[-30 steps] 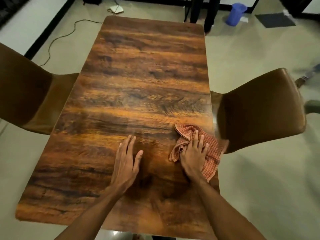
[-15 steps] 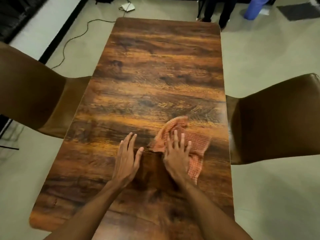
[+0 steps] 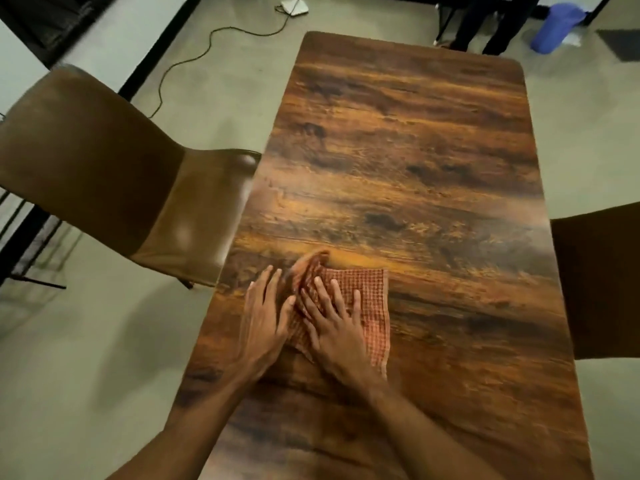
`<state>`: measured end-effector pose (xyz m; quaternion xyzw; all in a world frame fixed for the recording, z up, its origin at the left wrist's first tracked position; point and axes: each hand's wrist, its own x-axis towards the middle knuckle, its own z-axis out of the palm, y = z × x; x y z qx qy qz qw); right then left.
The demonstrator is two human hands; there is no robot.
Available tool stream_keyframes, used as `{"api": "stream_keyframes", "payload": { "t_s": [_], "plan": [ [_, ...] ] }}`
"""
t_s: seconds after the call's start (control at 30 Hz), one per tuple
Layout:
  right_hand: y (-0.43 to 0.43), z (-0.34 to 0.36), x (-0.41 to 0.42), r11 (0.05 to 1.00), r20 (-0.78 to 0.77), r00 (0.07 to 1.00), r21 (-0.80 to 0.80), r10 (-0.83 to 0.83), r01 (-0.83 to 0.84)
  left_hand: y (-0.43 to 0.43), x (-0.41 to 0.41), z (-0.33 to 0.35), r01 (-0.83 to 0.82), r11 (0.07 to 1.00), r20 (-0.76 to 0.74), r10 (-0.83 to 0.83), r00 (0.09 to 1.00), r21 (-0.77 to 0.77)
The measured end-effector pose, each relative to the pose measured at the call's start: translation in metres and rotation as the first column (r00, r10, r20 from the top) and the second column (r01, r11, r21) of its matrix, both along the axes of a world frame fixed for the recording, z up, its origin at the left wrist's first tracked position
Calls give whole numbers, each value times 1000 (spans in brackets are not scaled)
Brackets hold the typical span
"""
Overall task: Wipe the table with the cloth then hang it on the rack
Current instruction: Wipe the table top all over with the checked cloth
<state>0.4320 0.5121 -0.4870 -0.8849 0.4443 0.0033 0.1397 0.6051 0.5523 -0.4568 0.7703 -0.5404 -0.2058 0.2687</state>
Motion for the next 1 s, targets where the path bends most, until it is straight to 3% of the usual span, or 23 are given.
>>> {"api": "stream_keyframes", "payload": {
  "t_s": [0.07,0.2,0.23,0.33,0.4,0.47,0.53,0.6,0.77,0.83,0.93,1.0],
  "plan": [
    [-32,-3,17,1000,10,1000,-26,-1,2,1,37,-4,-26,1000,6,26,1000,1],
    [-103,6,64,941,-12,944,69,-330,330,-2,97,-6,-63,997,-10,63,998,-35],
    [-97,7,87,940,4,942,70,-334,333,-4,107,-4,-74,997,-18,73,997,-35],
    [-38,1,147,992,45,991,43,-123,121,-10,132,-1,-76,997,-26,75,997,-28],
    [-44,-4,156,999,54,998,18,-44,43,-17,145,-3,-68,997,-21,67,998,-31],
    [-86,-4,158,996,25,996,11,-89,88,-21,155,-5,-75,997,-24,74,997,-31],
    [-122,2,161,968,-8,969,39,-247,248,-24,163,-5,-69,997,-14,68,998,-33],
    [-115,5,168,952,8,954,66,-301,299,-26,164,-1,-58,997,-17,58,998,-43],
    [-30,0,133,995,61,995,60,-78,75,-33,147,6,-25,997,-74,20,997,-68],
    [-72,2,100,978,13,979,38,-204,203,-39,139,6,13,997,-82,-19,996,-73],
    [-131,17,63,849,-54,856,112,-514,517,-50,127,10,66,995,-85,-72,994,-76],
    [-125,19,74,851,-56,858,108,-510,513,-58,119,13,76,994,-80,-82,993,-82]
  ]
}}
